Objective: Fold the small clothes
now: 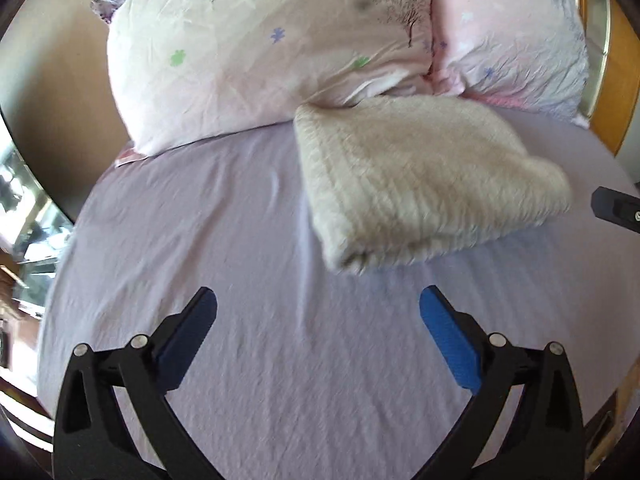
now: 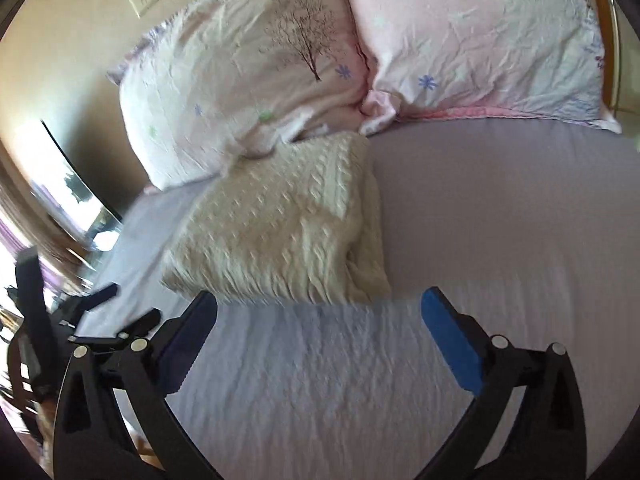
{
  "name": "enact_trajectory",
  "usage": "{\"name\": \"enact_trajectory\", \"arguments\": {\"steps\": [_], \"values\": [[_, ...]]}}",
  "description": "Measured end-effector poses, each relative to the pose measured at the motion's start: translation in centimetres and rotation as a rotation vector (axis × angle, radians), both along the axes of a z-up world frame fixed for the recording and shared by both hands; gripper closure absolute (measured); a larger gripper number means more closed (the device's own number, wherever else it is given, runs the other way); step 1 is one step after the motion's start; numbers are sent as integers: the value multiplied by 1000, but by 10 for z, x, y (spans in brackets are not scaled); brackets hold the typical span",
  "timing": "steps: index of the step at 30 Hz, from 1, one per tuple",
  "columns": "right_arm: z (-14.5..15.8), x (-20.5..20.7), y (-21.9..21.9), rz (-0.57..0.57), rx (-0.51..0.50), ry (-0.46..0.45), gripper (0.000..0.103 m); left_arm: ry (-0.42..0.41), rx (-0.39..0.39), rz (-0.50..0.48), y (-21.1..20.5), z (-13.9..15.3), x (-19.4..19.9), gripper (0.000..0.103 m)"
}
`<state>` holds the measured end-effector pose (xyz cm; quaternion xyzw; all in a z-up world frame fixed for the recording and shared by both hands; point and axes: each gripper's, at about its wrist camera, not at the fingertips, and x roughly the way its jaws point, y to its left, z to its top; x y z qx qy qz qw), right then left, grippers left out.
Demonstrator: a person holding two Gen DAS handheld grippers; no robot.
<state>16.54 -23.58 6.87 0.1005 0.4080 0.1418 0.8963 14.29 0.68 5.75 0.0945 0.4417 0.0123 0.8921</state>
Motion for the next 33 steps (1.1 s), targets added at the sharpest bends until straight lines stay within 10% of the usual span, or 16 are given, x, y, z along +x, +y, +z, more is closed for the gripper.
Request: {"name": "enact_trajectory", "arguments": {"steps": [10, 17, 33], "values": [[-61, -25, 63, -2, -247, 52, 1, 79, -40, 3, 21, -36, -10, 2], [-65, -28, 66, -33, -286, 70, 1, 78, -166, 14, 32, -43, -10, 2], [-65, -29, 65, -35, -287, 64, 1, 70, -159, 3, 31, -44, -8, 2]]}}
